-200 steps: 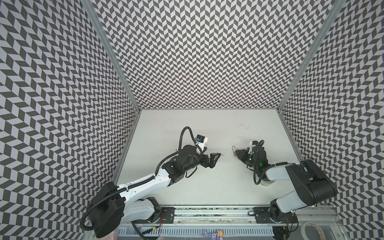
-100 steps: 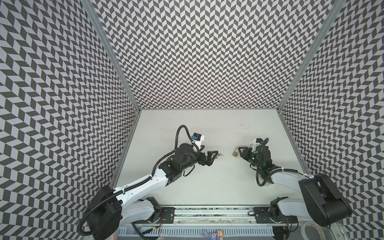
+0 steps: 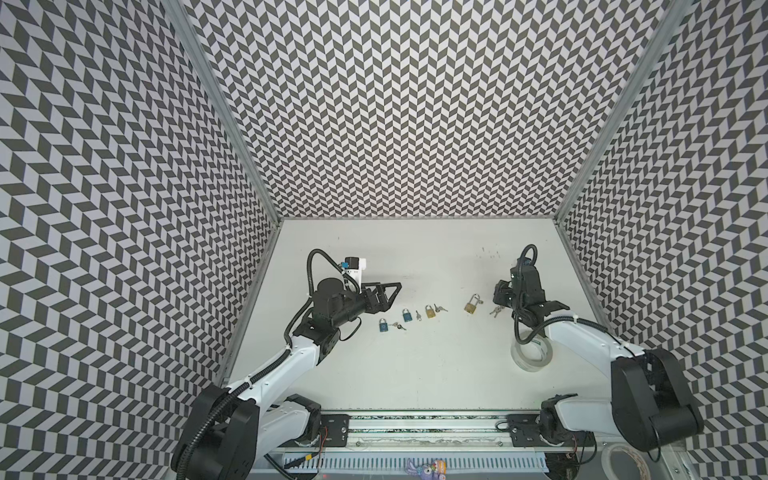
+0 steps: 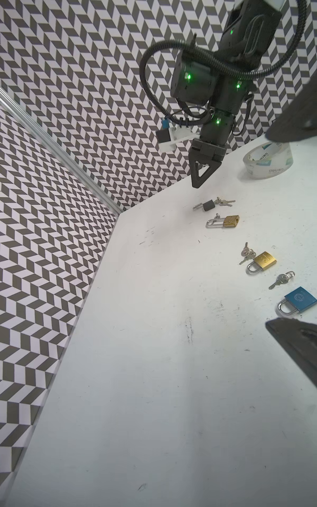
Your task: Lock with the key
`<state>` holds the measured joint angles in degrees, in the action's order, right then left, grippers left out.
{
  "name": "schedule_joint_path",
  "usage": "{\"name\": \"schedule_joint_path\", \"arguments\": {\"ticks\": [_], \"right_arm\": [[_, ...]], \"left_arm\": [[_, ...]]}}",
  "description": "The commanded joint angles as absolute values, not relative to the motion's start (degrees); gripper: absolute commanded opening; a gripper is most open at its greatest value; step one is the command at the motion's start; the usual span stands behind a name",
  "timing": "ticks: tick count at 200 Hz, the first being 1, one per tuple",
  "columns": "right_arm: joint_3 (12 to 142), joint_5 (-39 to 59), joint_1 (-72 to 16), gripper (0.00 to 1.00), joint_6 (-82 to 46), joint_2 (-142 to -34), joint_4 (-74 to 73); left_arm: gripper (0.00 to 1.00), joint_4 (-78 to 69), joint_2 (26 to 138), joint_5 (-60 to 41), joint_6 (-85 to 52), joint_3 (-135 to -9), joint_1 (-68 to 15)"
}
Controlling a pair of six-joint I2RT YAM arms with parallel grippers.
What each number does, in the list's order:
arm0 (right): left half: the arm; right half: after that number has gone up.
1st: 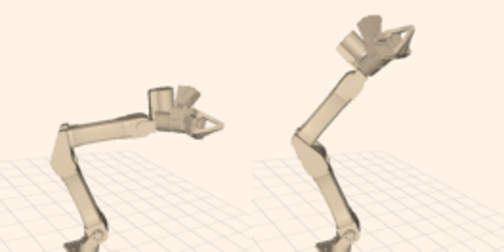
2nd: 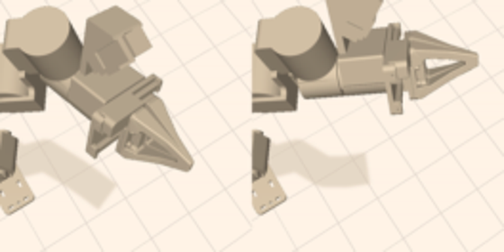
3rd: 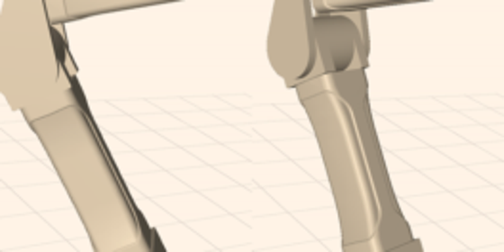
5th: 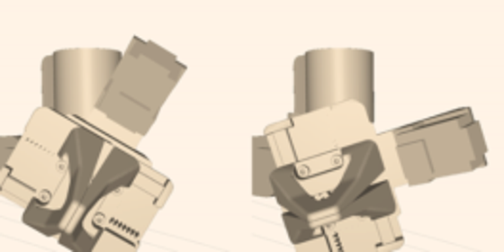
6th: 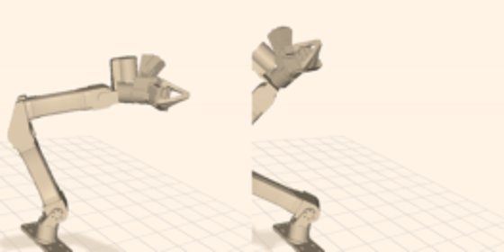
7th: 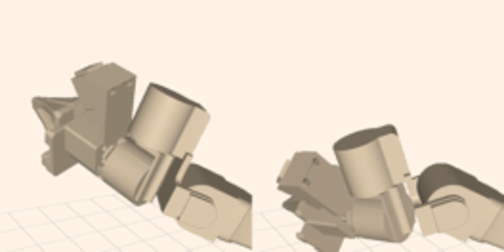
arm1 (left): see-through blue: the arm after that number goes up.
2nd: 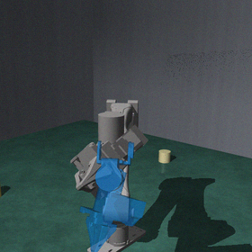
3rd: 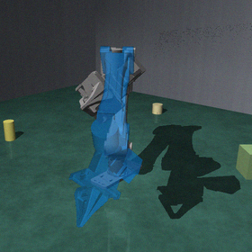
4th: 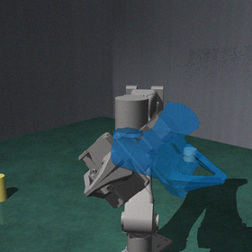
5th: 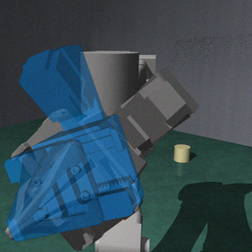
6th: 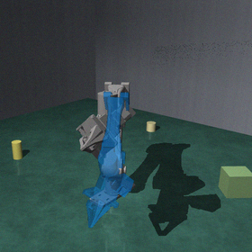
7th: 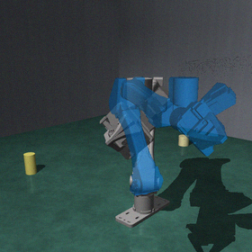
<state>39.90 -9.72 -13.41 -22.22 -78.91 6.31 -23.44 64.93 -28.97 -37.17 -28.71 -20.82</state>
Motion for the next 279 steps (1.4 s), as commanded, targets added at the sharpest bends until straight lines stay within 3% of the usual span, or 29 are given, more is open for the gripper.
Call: {"name": "schedule_joint_path", "arguments": {"ticks": [1, 164, 226, 279], "right_arm": [[42.6, -11.08, -13.1, 0.46, -17.79, -83.62, 11.33], [49.57, -7.53, -10.63, 0.49, -14.4, -96.85, 13.62], [49.08, -7.86, -10.65, 0.45, -14.37, -97.55, 13.95], [48.48, -8.47, -10.64, 0.32, -14.69, -95.74, 13.72]], "left_arm": [[1.0, -31.01, 65.62, -34.52, -41.67, -27.77, -19.3], [1.0, -33.62, 67.94, -38.03, -43.33, -28.21, -17.54], [1.0, -32.44, 67.52, -37.9, -42.72, -28.53, -17.55], [1.0, -29.28, 66.11, -36.83, -41.11, -29.08, -17.49]]}}
